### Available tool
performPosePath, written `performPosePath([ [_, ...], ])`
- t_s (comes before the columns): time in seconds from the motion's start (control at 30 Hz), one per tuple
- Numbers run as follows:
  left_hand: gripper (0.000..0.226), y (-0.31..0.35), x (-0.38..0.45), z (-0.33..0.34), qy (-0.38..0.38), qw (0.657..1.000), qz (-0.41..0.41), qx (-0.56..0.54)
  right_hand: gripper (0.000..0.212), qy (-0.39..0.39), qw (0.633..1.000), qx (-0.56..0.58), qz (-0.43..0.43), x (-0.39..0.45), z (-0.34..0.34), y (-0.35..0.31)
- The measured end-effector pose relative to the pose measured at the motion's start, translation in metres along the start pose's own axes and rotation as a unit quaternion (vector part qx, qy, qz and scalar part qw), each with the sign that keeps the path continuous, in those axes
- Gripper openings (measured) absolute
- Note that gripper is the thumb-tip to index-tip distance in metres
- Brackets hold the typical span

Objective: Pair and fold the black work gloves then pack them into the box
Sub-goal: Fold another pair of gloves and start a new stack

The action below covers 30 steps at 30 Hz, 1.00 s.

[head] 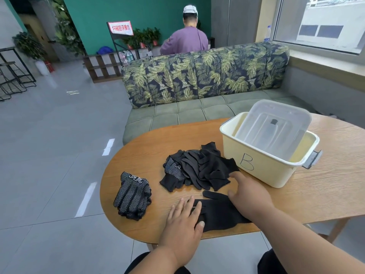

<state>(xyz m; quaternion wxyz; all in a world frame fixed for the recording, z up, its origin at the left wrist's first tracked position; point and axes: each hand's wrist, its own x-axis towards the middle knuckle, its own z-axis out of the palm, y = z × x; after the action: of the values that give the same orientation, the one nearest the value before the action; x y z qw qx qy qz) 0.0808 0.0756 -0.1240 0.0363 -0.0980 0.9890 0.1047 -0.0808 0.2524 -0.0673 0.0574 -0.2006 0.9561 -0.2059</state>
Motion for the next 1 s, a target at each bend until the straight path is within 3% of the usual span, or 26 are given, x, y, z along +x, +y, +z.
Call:
performPosePath([
  [0.37,0.073,-0.004,0.002,-0.004,-0.039,0.999,0.000,-0.021,0.064,-0.054,0.998,-0.015,0.013,0.060,0.021,0.000],
  [0.73,0.088,-0.005,0.003,-0.005,-0.025,0.998,-0.014,-0.055,0.010,-0.029,1.000,0.005,0.007,0.065,0.021,0.016],
  [0.9,0.072,-0.008,0.004,0.000,-0.005,0.997,-0.028,-0.075,0.005,-0.020,1.000,0.014,0.000,0.051,0.020,0.018],
  [1.0,0.074,-0.009,0.002,0.001,0.016,0.992,-0.035,-0.118,0.033,-0.025,0.998,0.057,0.025,0.042,0.018,0.021],
])
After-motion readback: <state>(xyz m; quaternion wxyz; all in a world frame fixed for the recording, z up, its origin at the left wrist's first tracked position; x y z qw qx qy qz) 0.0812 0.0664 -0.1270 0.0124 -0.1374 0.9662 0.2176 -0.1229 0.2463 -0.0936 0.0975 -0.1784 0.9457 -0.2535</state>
